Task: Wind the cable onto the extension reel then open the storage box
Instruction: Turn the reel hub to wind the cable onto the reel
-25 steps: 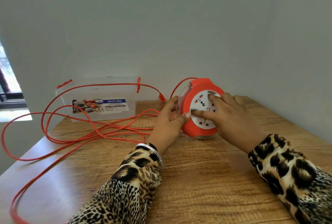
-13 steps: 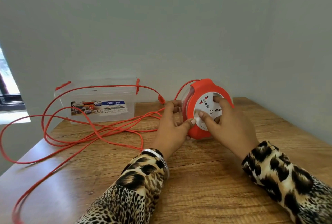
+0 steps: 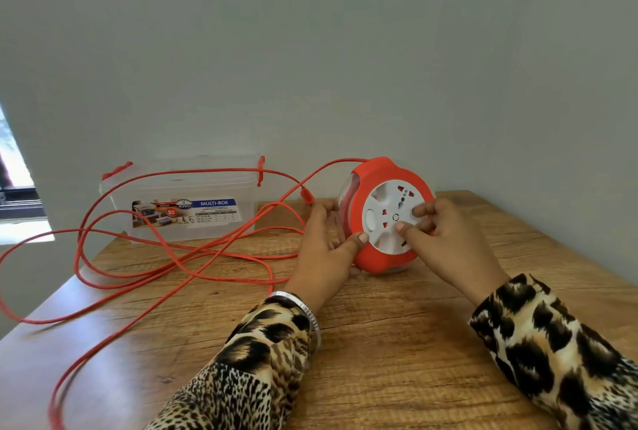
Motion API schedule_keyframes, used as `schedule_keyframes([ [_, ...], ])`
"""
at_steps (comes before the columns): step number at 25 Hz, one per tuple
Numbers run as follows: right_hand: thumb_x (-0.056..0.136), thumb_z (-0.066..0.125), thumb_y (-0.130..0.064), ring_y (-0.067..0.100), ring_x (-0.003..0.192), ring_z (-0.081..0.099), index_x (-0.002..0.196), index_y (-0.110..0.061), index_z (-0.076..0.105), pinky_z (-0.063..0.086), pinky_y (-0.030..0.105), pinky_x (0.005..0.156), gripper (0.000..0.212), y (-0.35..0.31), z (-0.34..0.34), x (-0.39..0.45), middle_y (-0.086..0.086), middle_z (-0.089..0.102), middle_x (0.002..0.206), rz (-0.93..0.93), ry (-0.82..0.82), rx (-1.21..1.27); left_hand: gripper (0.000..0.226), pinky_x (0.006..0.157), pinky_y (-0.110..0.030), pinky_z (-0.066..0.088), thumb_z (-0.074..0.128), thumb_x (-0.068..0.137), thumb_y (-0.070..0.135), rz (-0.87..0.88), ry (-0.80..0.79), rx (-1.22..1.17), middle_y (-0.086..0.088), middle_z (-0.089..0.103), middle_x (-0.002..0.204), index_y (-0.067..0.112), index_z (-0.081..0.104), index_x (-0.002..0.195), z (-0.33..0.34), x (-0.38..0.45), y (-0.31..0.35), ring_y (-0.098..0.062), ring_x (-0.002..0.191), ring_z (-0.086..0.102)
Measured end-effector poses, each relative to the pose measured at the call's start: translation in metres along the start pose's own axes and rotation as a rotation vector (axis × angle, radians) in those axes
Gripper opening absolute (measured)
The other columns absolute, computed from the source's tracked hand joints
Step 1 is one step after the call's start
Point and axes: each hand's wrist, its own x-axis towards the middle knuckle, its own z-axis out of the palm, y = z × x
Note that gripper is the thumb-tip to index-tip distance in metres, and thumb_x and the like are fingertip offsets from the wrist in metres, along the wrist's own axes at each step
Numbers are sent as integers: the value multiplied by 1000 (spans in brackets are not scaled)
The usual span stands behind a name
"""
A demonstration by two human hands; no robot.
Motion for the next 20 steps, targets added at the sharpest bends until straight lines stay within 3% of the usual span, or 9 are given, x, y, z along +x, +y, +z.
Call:
schedule_keyframes([
  [2,82,67,-18,6,84,51,103,-24,61,39,16,68,23,4,-8,2,-7,61,100,-268,60,-190,39,59,-47,60,63,90,7,13,-1,-14,30,57,98,41,43,97,0,0,0,-34,73,72],
  [3,80,65,-10,6,90,47,101,-27,64,37,16,71,27,5,-11,3,-7,57,108,-389,40,-252,39,55,-42,60,62,90,6,10,-3,-28,33,59,93,39,43,99,0,0,-1,-31,70,71],
  [5,78,61,-2,12,101,43,99,-35,70,41,29,83,39,8,-13,5,-1,53,123,-578,-35,-378,36,51,-36,59,61,91,6,-12,-3,-68,28,60,94,32,45,110,0,2,-4,-25,65,71],
  [7,79,53,-15,23,104,47,97,-41,70,43,45,85,36,10,-12,7,5,53,129,-662,-66,-521,38,52,-35,60,60,92,7,-40,-10,-101,19,58,106,26,45,122,-2,4,-6,-19,65,73],
  [9,79,46,-25,29,103,51,97,-40,68,44,48,81,32,11,-10,7,7,56,124,-707,-13,-613,41,55,-35,60,59,92,8,-58,-21,-112,14,59,109,26,45,127,-3,6,-7,-16,66,73],
  [11,76,61,-21,29,100,53,103,-33,63,44,45,78,30,11,-8,8,7,59,114,-708,58,-650,42,56,-35,60,59,93,8,-65,-29,-111,13,60,108,27,45,128,-4,5,-7,-15,67,73],
  [13,75,70,-29,25,94,53,120,-33,56,44,41,77,47,12,-4,6,4,60,104,-649,102,-685,40,57,-36,59,60,92,8,-53,-32,-114,14,60,105,28,46,124,-4,3,-6,-20,70,72],
  [18,88,46,-54,22,95,55,147,-40,24,44,36,78,65,8,4,1,-1,68,103,-564,75,-706,40,58,-41,60,63,90,9,-35,-43,-93,17,57,104,30,45,120,-3,2,-3,-29,73,72],
  [20,88,42,-55,18,81,56,148,-40,17,44,30,68,66,1,6,-2,0,68,97,-514,90,-708,41,51,-35,59,64,90,10,-12,-61,-60,17,55,108,30,43,119,-2,1,-2,-26,69,72],
])
